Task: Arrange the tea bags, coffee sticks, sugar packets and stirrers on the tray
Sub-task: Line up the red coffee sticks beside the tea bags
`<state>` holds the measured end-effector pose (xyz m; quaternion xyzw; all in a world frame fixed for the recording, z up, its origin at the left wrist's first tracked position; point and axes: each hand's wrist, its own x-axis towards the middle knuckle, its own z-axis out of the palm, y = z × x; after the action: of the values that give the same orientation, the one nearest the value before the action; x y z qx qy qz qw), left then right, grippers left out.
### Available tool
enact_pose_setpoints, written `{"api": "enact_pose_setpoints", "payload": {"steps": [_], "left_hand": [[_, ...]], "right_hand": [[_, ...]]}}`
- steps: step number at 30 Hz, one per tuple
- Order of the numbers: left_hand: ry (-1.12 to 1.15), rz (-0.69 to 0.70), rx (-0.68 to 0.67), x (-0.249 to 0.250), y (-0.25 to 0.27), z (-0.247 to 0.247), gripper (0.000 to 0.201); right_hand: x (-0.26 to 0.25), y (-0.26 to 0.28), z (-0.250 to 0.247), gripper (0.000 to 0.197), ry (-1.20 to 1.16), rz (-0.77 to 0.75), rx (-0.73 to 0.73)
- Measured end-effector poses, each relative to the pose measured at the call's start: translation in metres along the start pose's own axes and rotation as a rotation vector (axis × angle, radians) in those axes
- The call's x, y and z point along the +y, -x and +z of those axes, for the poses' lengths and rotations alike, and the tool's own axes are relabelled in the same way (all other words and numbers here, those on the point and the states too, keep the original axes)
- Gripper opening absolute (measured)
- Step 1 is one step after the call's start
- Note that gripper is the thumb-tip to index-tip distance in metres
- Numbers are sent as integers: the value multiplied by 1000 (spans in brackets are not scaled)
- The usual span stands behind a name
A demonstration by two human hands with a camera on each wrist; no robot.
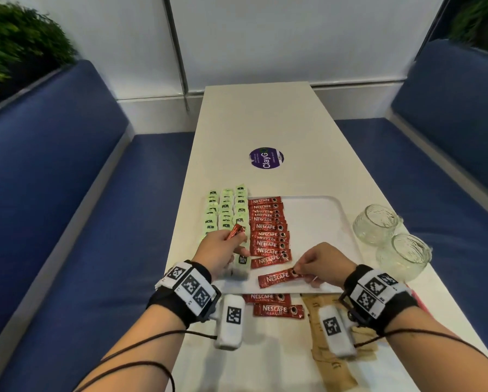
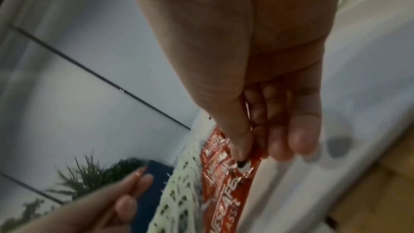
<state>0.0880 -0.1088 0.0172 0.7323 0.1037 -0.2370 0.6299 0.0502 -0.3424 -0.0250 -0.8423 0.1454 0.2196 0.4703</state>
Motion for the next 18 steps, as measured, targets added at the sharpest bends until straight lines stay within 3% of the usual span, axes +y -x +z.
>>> {"api": "enact_pose_setpoints", "payload": {"steps": [4,8,12,18], "left_hand": [[38,-6,-13,-1,0,0,24],[17,0,-9,-6,-7,-3,21],[-52,8,10,-13,-16,-5,22],[30,-87,-18,-13,-17,-4,29]], "right_hand": [[6,-10,11,8,71,57,98],[3,-18,19,24,99,49,190],[-1,-23,23,27,99,61,220],[0,-28,26,27,118,55,253]]}}
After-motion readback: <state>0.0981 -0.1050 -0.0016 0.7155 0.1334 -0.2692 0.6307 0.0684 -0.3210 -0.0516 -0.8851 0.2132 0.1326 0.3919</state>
